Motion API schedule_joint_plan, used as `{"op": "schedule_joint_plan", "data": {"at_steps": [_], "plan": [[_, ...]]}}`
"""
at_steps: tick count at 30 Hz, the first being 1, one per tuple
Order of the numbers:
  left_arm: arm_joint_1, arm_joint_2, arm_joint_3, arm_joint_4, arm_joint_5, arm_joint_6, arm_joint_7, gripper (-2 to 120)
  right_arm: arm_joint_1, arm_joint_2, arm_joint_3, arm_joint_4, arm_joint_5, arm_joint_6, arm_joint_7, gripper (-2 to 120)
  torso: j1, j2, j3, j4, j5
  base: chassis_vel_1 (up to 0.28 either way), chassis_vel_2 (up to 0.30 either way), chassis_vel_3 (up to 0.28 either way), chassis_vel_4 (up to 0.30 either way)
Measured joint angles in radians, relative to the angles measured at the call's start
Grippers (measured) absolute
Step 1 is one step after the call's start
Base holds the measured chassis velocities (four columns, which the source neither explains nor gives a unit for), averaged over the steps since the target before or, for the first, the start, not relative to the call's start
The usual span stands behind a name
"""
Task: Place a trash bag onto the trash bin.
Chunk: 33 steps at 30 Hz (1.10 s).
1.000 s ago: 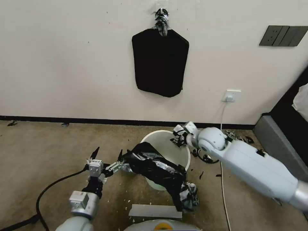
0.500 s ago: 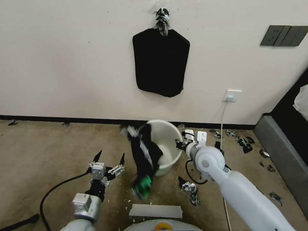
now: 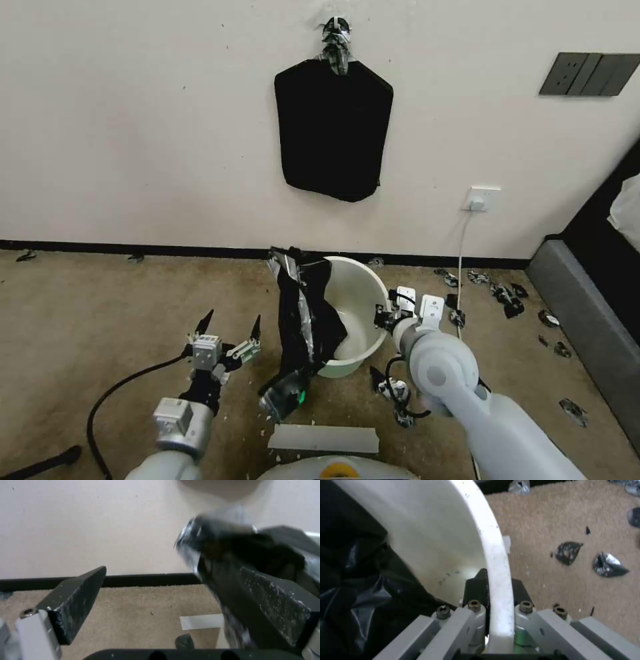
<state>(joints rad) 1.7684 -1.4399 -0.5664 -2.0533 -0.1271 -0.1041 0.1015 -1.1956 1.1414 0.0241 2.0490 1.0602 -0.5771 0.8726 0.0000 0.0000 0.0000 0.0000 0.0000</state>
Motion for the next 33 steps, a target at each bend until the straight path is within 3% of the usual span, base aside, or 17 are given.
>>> {"op": "schedule_joint_plan", "data": {"at_steps": [12, 17, 20, 22, 26, 28, 30, 32, 33], "plan": [[0.008, -0.010, 0.001, -0.018, -0.004, 0.014, 0.000, 100, -0.034, 0.020, -0.017, -0.015, -0.048, -0.019, -0.009, 8, 0.000, 0.000, 0.000, -0.0002, -0.0002, 0.000, 0.000, 0.000, 0.000], [0.027, 0.002, 0.006, -0.054, -0.084, 0.087, 0.017, 100, -0.026, 0.027, -0.024, -0.027, -0.058, -0.020, -0.022, 24, 0.000, 0.000, 0.000, -0.0001, 0.0000, 0.000, 0.000, 0.000, 0.000], [0.043, 0.027, 0.004, -0.115, -0.265, 0.228, 0.034, 100, -0.016, 0.026, -0.036, -0.026, -0.073, -0.019, -0.029, 39, 0.000, 0.000, 0.000, 0.0000, 0.0003, 0.000, 0.000, 0.000, 0.000], [0.042, 0.031, 0.000, -0.122, -0.314, 0.247, 0.045, 100, -0.012, 0.024, -0.040, -0.024, -0.078, -0.019, -0.029, 45, 0.000, 0.000, 0.000, -0.0001, 0.0001, 0.000, 0.000, 0.000, 0.000], [0.027, 0.032, -0.010, -0.107, -0.326, 0.236, 0.061, 100, -0.004, 0.019, -0.052, -0.019, -0.093, -0.019, -0.031, 57, 0.000, 0.000, 0.000, 0.0000, 0.0002, 0.000, 0.000, 0.000, 0.000], [0.014, 0.029, -0.009, -0.090, -0.285, 0.195, 0.054, 100, -0.002, 0.012, -0.056, -0.004, -0.124, -0.019, -0.041, 67, 0.000, 0.000, 0.000, 0.0000, -0.0001, 0.000, 0.000, 0.000, 0.000], [0.010, 0.027, -0.004, -0.090, -0.266, 0.182, 0.026, 100, -0.003, 0.008, -0.056, 0.004, -0.150, -0.017, -0.050, 70, 0.000, 0.000, 0.000, 0.0000, 0.0001, 0.000, 0.000, 0.000, 0.000], [-0.009, 0.019, 0.014, -0.106, -0.217, 0.184, -0.065, 100, -0.010, -0.002, -0.054, 0.029, -0.281, 0.027, -0.132, 82, 0.000, 0.000, 0.000, -0.0001, 0.0000, 0.000, 0.000, 0.000, 0.000], [-0.009, 0.019, 0.014, -0.106, -0.217, 0.184, -0.065, 100, -0.010, -0.002, -0.054, 0.029, -0.281, 0.027, -0.132, 82, 0.000, 0.000, 0.000, -0.0001, 0.0000, 0.000, 0.000, 0.000, 0.000]]}}
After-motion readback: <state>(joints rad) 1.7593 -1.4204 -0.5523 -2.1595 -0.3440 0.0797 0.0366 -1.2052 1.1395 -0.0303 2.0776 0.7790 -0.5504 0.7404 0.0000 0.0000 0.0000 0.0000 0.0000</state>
